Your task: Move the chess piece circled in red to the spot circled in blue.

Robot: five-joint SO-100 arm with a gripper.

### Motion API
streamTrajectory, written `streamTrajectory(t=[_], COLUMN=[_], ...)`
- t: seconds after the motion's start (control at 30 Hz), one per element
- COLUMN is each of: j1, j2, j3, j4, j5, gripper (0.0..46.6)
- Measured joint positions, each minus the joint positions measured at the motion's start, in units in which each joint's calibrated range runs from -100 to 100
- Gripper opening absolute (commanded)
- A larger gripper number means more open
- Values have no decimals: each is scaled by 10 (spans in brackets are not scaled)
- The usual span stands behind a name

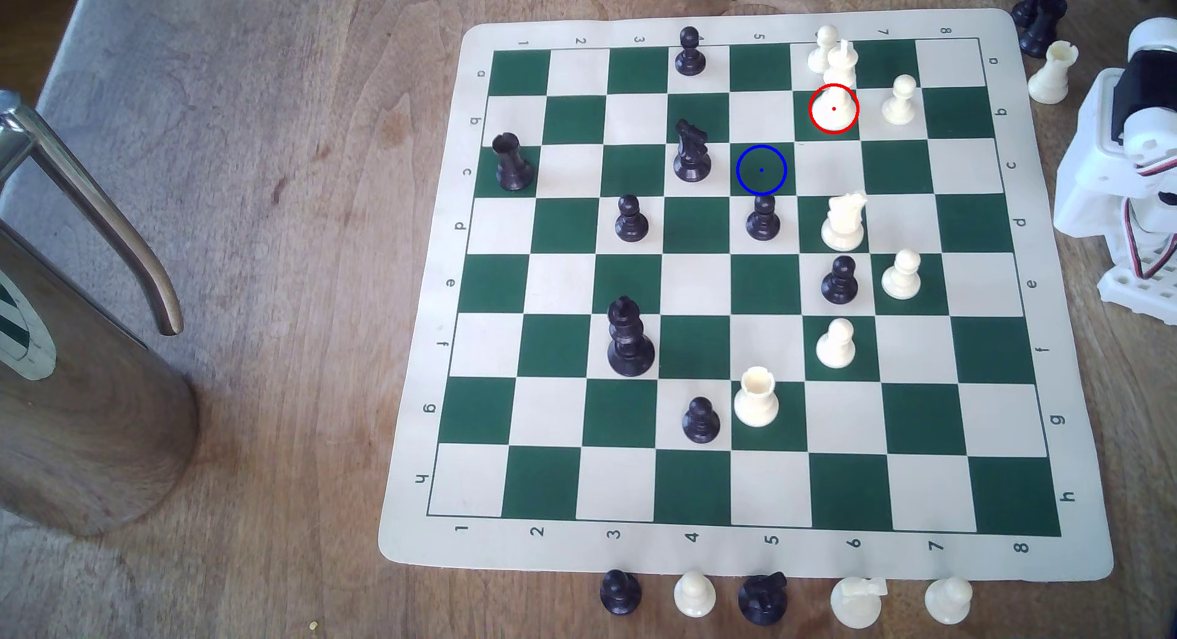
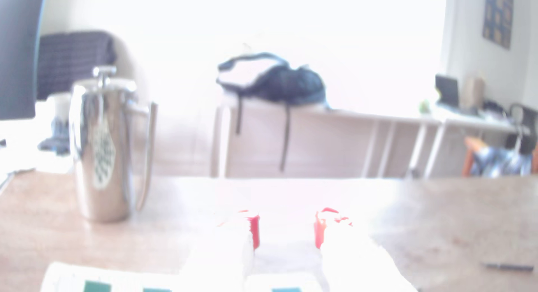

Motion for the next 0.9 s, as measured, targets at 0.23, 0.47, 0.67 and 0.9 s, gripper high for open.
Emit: streamTrajectory(t=[0.23,0.47,0.67,0.9], j1=[92,164,148,147], j2=[32,162,336,506], j3=[-77,-91,-163,-235], j4=[204,301,340,360], j5=[-37,-55,-109,-129], gripper=[194,194,208,194])
